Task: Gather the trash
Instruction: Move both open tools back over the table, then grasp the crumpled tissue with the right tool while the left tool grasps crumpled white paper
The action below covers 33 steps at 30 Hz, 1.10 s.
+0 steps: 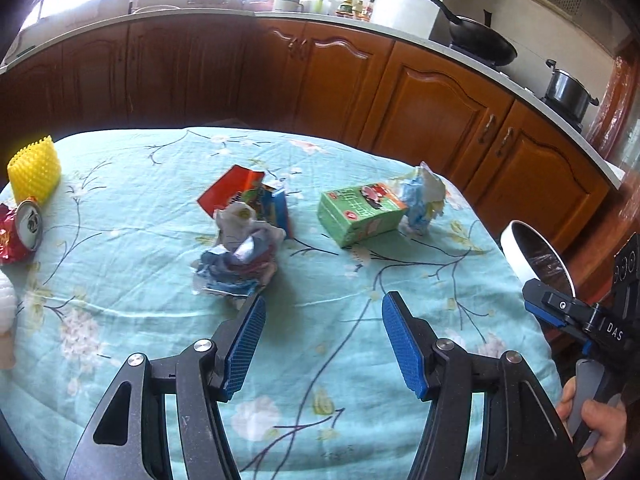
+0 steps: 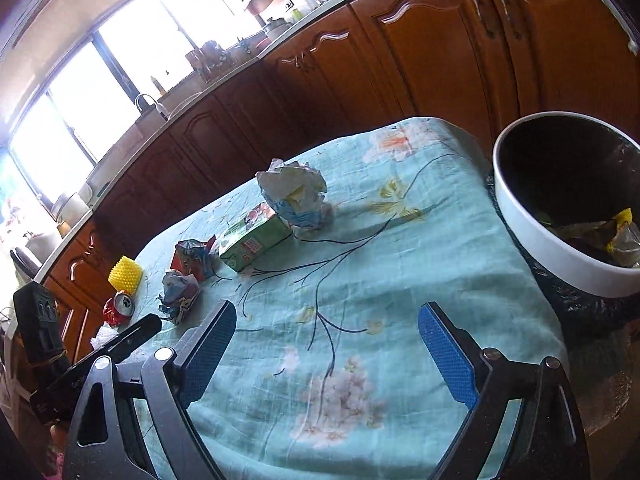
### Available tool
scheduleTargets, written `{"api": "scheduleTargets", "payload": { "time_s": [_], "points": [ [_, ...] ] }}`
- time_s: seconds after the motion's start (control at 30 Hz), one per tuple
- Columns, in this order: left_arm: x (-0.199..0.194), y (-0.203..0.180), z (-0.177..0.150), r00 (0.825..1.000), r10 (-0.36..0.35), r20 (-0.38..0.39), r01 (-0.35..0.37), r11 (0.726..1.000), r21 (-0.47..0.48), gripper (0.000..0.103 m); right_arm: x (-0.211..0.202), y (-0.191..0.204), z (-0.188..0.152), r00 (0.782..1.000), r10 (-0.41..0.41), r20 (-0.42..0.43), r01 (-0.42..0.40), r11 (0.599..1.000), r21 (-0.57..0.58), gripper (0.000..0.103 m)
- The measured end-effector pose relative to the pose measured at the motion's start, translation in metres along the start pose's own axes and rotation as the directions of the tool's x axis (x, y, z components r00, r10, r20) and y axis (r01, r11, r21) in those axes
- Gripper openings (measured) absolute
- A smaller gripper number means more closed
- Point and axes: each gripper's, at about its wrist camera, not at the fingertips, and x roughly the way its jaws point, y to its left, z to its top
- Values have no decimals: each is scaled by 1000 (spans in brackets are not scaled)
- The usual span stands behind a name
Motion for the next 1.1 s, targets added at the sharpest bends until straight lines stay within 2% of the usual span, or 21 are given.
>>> {"api": "scheduleTargets", "payload": {
  "time_s": [0.2,0.43,0.67,0.8,0.83,0.87,0.9,0.93,1.0,1.1],
  "points": [
    [-9,24,14,999,45,28,-44,998,-44,65,23,14,13,999,30,-12,-30,1000,-8,93],
    [5,39,25,998,65,0,-65,996,-65,66,54,23,39,998,52,-36,-52,999,-7,93],
    [32,48,36,999,42,-34,-45,996,-78,66,89,28,70,998,63,-15,-63,998,-2,93],
    [51,46,36,998,28,-57,-31,998,-61,62,114,24,84,998,65,-23,-64,998,15,92],
    [54,46,35,998,28,-64,-31,998,-54,55,118,23,85,997,66,-26,-65,998,14,90],
    [57,45,35,997,28,-72,-31,999,-44,42,122,23,86,998,61,-27,-61,998,8,78],
    [60,44,34,997,22,-80,-25,999,-32,33,124,23,86,998,52,-33,-52,999,-4,52],
    [61,42,33,996,15,-86,-17,1000,-23,23,126,23,86,998,40,-44,-41,999,-14,43],
    [61,39,32,997,18,-74,-19,1000,-10,14,123,21,83,999,36,-40,-37,999,-16,35],
    [56,35,31,998,5,-62,-5,1000,-9,10,107,18,78,1000,21,-12,-22,999,-32,27]
  ]
}}
